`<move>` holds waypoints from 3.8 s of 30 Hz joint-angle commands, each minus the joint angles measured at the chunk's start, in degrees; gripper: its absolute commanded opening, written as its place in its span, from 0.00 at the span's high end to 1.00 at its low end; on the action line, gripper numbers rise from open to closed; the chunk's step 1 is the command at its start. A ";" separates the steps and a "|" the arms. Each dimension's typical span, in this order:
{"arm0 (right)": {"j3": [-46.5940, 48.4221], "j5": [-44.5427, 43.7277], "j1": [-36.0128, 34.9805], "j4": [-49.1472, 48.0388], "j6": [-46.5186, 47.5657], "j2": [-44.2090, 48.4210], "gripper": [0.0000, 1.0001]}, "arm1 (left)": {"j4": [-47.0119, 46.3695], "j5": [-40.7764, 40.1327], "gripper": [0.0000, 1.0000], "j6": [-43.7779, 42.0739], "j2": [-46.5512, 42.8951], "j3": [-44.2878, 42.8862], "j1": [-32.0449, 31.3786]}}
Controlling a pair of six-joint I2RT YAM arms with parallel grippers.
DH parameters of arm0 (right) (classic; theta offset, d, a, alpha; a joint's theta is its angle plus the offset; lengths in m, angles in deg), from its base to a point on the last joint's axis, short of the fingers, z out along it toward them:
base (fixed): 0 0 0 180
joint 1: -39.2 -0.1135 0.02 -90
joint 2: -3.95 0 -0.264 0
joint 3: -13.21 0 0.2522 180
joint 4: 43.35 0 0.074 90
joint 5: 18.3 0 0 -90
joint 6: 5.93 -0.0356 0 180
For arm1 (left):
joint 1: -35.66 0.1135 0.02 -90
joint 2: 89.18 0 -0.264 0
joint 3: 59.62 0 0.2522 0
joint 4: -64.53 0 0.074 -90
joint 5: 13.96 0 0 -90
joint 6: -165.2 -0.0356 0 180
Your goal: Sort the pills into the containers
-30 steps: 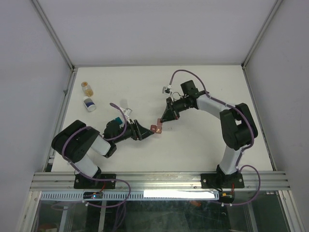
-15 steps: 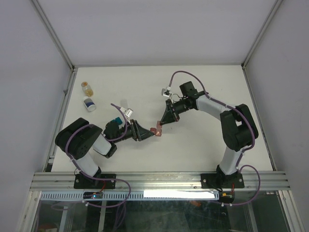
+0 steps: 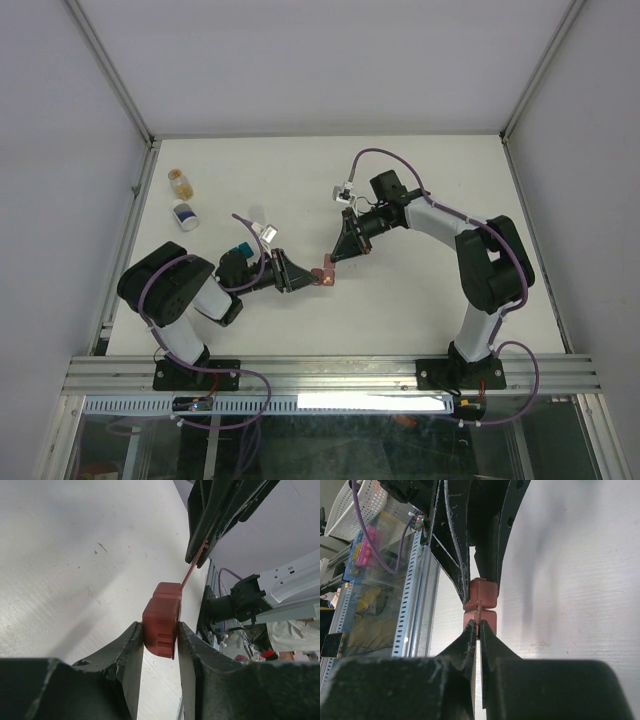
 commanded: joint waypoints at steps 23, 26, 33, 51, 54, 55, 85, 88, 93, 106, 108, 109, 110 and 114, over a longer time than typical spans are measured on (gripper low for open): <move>2.04 0.85 -5.16 14.14 13.83 7.82 0.59 | -7.65 0.66 1.00 0.50 -0.36 -1.55 0.60; 2.33 -0.88 -7.04 19.98 19.84 8.24 0.54 | -7.28 0.48 1.00 -0.07 -0.88 -1.54 0.70; 5.19 3.23 -2.90 23.38 18.81 9.62 0.50 | -6.45 2.76 1.00 -5.63 -3.87 -0.63 0.69; -7.15 -6.63 -2.42 -13.08 -25.08 11.54 0.28 | 0.80 5.76 1.00 -11.81 -12.44 -1.28 0.64; -6.82 -7.05 -3.35 -10.70 -22.32 11.06 0.31 | 0.95 5.21 1.00 -11.22 -12.77 -1.29 0.63; -6.68 -7.20 -3.58 -9.77 -21.42 10.88 0.31 | 0.92 4.96 1.00 -10.95 -12.84 -1.20 0.63; -4.88 -8.90 -7.30 -4.83 -16.16 9.23 0.96 | 2.54 3.30 1.00 -5.78 -12.72 -2.34 0.60; -4.58 -8.14 -7.26 -4.30 -16.20 8.96 1.00 | 2.35 3.46 1.00 -5.69 -12.93 -2.17 0.59; -3.89 -5.61 -6.63 -4.12 -17.77 8.17 0.59 | 2.35 3.78 1.00 -5.14 -13.09 -2.07 0.62; -4.26 -7.03 -7.07 -4.20 -17.82 7.90 0.80 | 3.34 3.09 1.00 -4.09 -13.42 -2.48 0.60; -3.92 -7.38 -7.00 -3.72 -17.64 7.58 1.00 | 3.36 3.11 1.00 -3.78 -13.33 -2.54 0.60; -3.79 -7.21 -7.06 -3.68 -17.69 7.55 1.00 | 3.41 3.13 1.00 -3.71 -13.41 -2.47 0.60; -3.78 -6.69 -7.03 -3.68 -17.89 7.55 1.00 | 3.42 3.13 1.00 -3.70 -13.43 -2.41 0.64; -2.95 -6.40 -6.02 -3.16 -18.62 7.65 0.42 | 3.35 3.12 1.00 -3.38 -13.51 -2.21 0.60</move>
